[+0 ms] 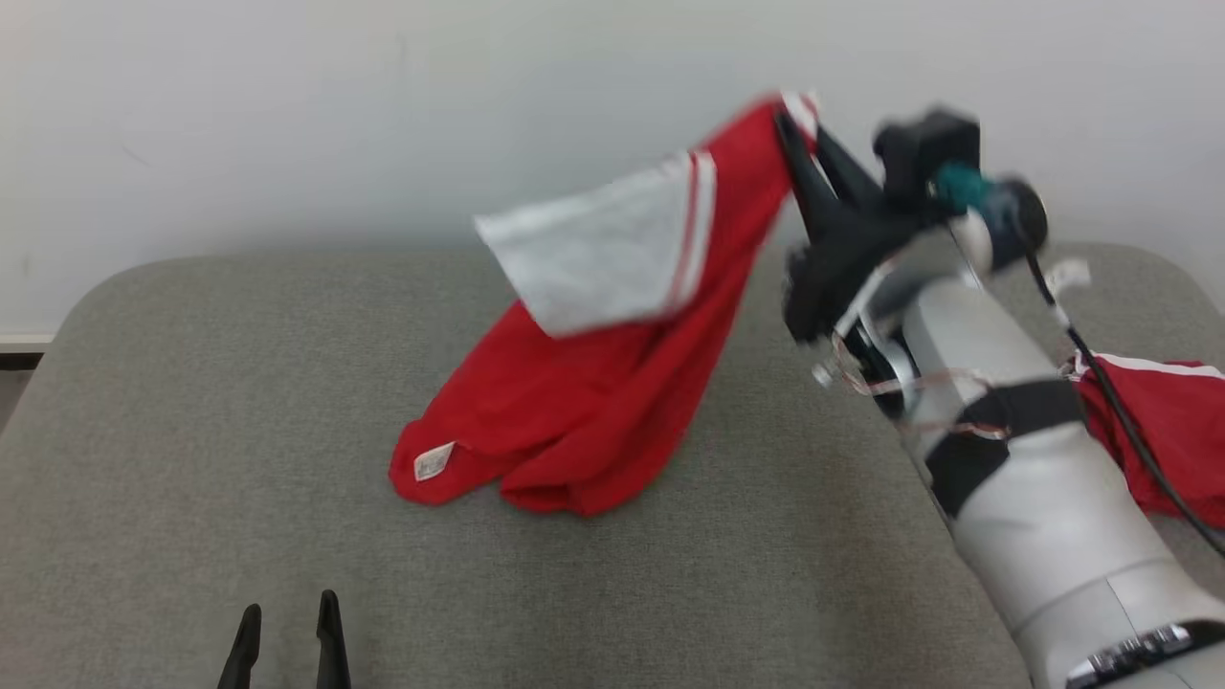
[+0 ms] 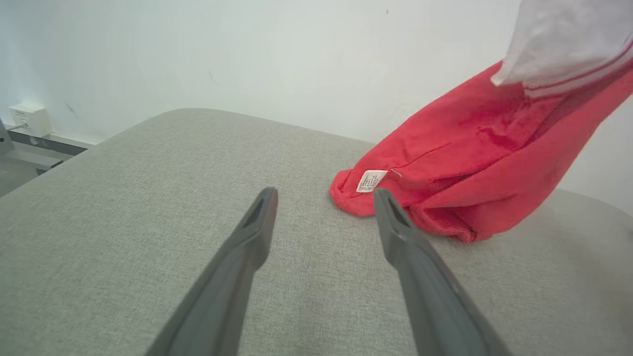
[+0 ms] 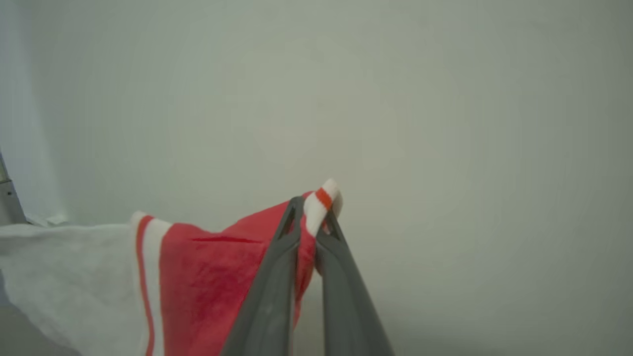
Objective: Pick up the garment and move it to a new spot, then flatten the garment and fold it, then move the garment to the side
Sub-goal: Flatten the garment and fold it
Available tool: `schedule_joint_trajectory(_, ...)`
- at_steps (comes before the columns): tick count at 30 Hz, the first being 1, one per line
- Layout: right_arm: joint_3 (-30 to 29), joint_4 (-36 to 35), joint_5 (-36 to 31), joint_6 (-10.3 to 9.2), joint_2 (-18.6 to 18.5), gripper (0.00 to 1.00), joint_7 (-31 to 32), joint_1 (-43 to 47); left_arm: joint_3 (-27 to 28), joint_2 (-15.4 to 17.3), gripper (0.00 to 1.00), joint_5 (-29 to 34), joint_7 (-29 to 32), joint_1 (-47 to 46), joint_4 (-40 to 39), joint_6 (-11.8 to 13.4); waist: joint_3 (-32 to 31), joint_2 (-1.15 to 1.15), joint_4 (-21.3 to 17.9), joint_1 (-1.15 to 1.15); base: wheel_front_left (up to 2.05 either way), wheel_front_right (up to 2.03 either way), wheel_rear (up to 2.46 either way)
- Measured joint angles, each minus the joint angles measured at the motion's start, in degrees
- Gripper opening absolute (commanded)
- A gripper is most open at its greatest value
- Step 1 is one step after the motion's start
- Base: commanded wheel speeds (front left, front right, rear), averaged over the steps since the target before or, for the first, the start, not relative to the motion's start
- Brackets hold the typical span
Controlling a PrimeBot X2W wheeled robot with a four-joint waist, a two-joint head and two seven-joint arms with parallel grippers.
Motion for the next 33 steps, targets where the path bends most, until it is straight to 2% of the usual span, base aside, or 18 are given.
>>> schedule_joint_trajectory(7, -3.50, 7.73, -1.76, 0.00, -4.54, 0.00, -1.88, 10.39, -0.29, -0.01, 1.00, -0.07, 0.00, -0.16, 0.18, -0.25, 0.50, 0.00, -1.64, 0.00, 0.00, 0.00, 0.00)
schedule_joint_trajectory(12, -0.37, 7.99, -0.96, 0.00, -7.15, 0.00, -2.34, 15.45, -0.15, -0.01, 1.00, 0.13, 0.00, -0.18, 0.42, -0.52, 0.50, 0.00, -2.82, 0.00, 0.00, 0.00, 0.00)
schedule_joint_trajectory(20, 6.35, 7.13, -2.42, 0.00, -14.25, 0.00, -0.18, 19.94, -0.33, -0.01, 1.00, 0.27, 0.00, -0.18, 0.68, -0.56, -0.03, 0.00, -4.21, 0.00, 0.00, 0.00, 0.00)
schedule_joint_trajectory(24, 6.02, 8.96, -4.57, 0.00, -17.56, 0.00, 2.55, 20.28, -0.25, -0.02, 1.00, 0.43, 0.00, -0.17, 0.68, -0.79, -0.25, 0.00, -4.51, 0.00, 0.00, 0.00, 0.00)
schedule_joint_trajectory(25, 5.13, 9.44, -4.49, 0.00, -17.80, 1.00, 2.80, 20.39, -0.23, -0.01, 1.00, 0.45, 0.00, -0.16, 0.70, -0.96, -0.31, 0.00, -4.51, 0.00, 0.00, 0.00, 0.00)
schedule_joint_trajectory(33, 1.30, 8.08, -4.39, 0.00, -16.61, 1.00, 3.35, 21.62, -0.08, -0.02, 1.00, 0.76, 0.00, -0.10, 0.77, -1.08, -0.81, 0.00, -3.89, 0.00, 0.00, 0.00, 0.00)
